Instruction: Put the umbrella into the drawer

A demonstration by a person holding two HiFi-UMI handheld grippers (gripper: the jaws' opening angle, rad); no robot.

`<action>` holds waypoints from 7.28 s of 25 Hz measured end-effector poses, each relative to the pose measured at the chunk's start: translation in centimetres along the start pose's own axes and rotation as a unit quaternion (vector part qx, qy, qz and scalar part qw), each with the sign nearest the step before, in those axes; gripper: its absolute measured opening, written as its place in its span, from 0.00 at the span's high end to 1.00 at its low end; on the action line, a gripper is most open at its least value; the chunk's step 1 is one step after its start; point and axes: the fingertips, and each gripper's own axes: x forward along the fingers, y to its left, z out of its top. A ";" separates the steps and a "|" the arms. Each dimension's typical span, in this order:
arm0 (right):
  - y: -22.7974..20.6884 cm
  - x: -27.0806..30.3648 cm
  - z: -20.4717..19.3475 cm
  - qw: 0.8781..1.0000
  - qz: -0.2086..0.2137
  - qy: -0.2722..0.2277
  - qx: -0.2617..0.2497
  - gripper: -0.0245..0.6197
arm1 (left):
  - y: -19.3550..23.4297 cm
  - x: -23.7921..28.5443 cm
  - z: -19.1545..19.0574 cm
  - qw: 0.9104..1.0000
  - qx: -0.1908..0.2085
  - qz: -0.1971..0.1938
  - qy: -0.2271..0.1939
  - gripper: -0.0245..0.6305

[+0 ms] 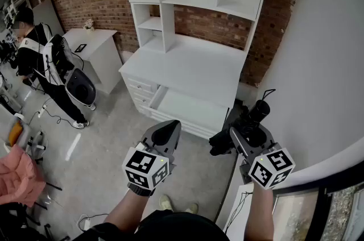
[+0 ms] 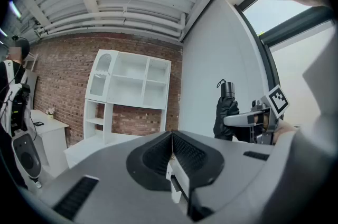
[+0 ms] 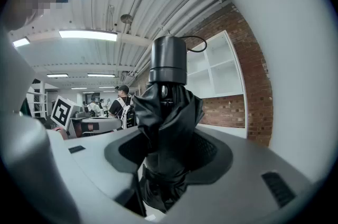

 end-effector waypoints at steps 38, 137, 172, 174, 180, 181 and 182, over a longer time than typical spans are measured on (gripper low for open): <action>0.6 0.9 -1.7 1.000 0.007 -0.007 0.016 0.65 | 2.6 -2.4 -0.5 0.999 0.005 0.028 -0.015 0.95; -11.1 44.7 -50.0 0.759 0.341 0.542 -0.118 0.65 | 33.3 29.8 -22.3 0.979 -0.085 0.113 0.144 0.95; -11.8 47.3 -44.3 0.865 0.155 0.476 0.014 0.90 | 34.7 25.8 -23.0 0.972 -0.136 0.115 0.152 0.95; -12.1 47.0 -41.6 0.887 0.133 0.438 0.057 0.93 | 34.5 25.5 -22.7 0.972 -0.133 0.112 0.159 0.95; -13.4 45.2 -33.8 0.929 0.073 0.342 0.125 0.94 | 33.5 24.9 -20.8 0.974 -0.132 0.090 0.161 0.95; -13.6 44.8 -32.6 0.934 0.062 0.328 0.126 0.94 | 33.5 24.8 -20.4 0.975 -0.133 0.087 0.158 0.95; -13.8 44.4 -31.5 0.939 0.052 0.315 0.127 0.94 | 33.5 24.7 -19.9 0.975 -0.134 0.085 0.155 0.95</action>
